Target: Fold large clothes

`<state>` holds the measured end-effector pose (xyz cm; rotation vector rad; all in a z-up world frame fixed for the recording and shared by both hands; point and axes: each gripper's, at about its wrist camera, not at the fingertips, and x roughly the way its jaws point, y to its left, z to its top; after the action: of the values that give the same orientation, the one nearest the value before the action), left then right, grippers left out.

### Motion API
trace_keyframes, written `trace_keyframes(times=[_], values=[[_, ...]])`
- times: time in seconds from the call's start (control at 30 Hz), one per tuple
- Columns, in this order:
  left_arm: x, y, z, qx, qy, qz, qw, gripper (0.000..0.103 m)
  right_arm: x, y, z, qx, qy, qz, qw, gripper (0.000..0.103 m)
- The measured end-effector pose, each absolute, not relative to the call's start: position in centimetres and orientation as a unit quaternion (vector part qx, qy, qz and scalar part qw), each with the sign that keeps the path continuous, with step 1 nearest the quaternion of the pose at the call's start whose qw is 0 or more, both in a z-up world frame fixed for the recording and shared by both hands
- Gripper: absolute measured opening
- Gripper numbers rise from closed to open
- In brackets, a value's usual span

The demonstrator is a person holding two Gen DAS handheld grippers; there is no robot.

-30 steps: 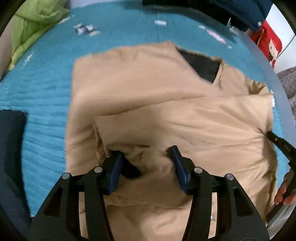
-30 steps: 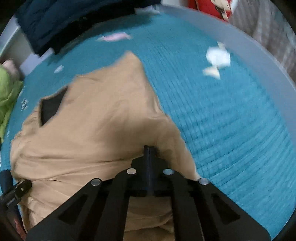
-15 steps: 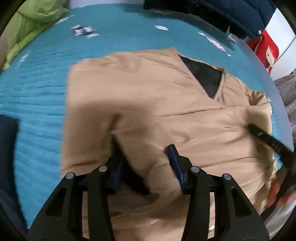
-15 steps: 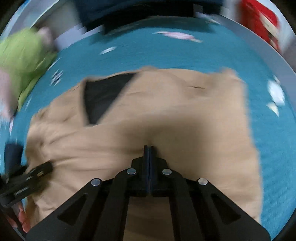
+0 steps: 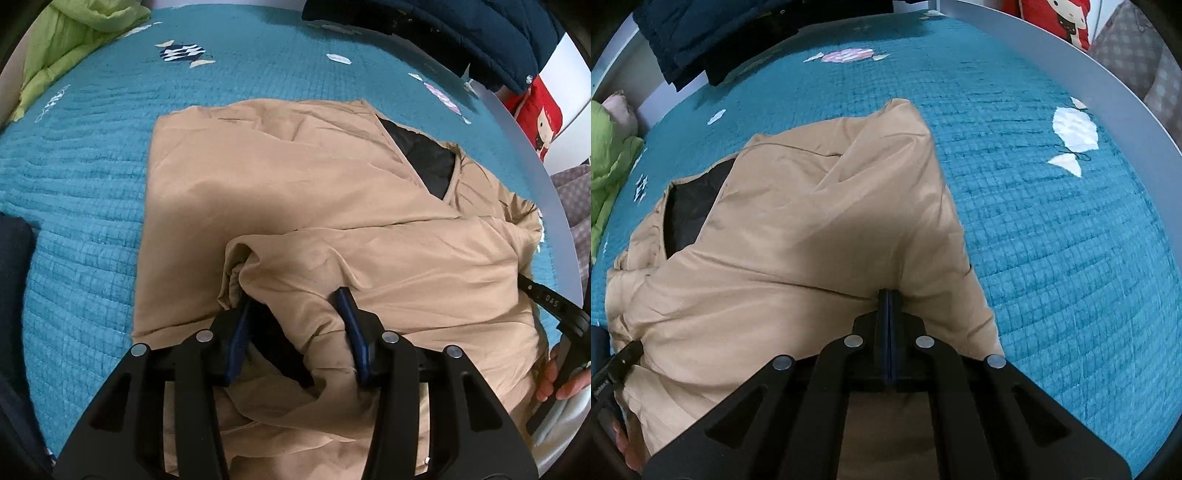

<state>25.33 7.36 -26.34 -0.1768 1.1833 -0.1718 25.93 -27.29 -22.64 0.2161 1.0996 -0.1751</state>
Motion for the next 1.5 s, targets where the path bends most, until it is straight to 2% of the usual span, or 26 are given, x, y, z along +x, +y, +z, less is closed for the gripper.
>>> trace_keyframes(times=[0.07,0.13,0.2,0.23,0.27,0.3,0.47,0.67,1.1,1.33,1.4,1.43,1.47,1.5], values=[[25.3,7.1,-26.2,-0.079,0.559,-0.076,0.822,0.046,25.7,-27.4,-22.7,0.100,0.522,-0.083,0.843,0.000],[25.2,6.9,-25.5,-0.074,0.570,-0.072,0.815,0.050,25.2,-27.3,-21.6,0.105,0.514,-0.071,0.848,0.007],[24.9,6.8,-23.9,-0.082,0.576,-0.079,0.809,0.066,24.8,-26.9,-20.1,0.110,0.500,-0.060,0.857,0.041],[24.6,6.9,-22.5,-0.089,0.561,-0.086,0.819,0.071,24.4,-26.8,-19.0,0.108,0.485,-0.058,0.866,0.077],[24.2,7.1,-20.9,-0.091,0.539,-0.091,0.832,0.084,23.6,-26.7,-17.5,0.105,0.456,-0.060,0.882,0.092],[24.1,7.2,-19.7,-0.089,0.523,-0.092,0.843,0.091,23.5,-26.7,-16.4,0.103,0.439,-0.061,0.891,0.092],[26.1,8.4,-16.9,-0.091,0.504,-0.089,0.854,0.091,25.1,-27.3,-13.2,0.099,0.421,-0.052,0.900,0.092],[29.6,10.6,-17.5,-0.098,0.520,-0.048,0.847,0.091,28.7,-28.9,-13.7,0.107,0.453,-0.065,0.883,0.092],[36.4,14.8,-22.9,-0.129,0.568,0.010,0.813,0.091,34.5,-31.0,-18.8,0.128,0.519,-0.101,0.839,0.092],[37.9,14.5,-27.9,-0.152,0.623,-0.007,0.767,0.092,35.9,-31.2,-21.6,0.148,0.542,-0.106,0.820,0.092],[37.5,14.2,-28.0,-0.144,0.597,-0.006,0.789,0.094,36.2,-31.3,-23.0,0.150,0.559,-0.109,0.808,0.089],[37.4,14.0,-28.0,-0.135,0.593,-0.004,0.793,0.093,36.2,-31.3,-23.5,0.151,0.566,-0.110,0.803,0.073],[37.3,13.7,-27.9,-0.122,0.594,0.000,0.795,0.081,35.9,-31.1,-23.4,0.145,0.556,-0.112,0.811,0.066],[37.0,13.5,-27.7,-0.106,0.590,0.003,0.800,0.058,35.8,-30.9,-23.2,0.147,0.551,-0.102,0.815,0.055]])
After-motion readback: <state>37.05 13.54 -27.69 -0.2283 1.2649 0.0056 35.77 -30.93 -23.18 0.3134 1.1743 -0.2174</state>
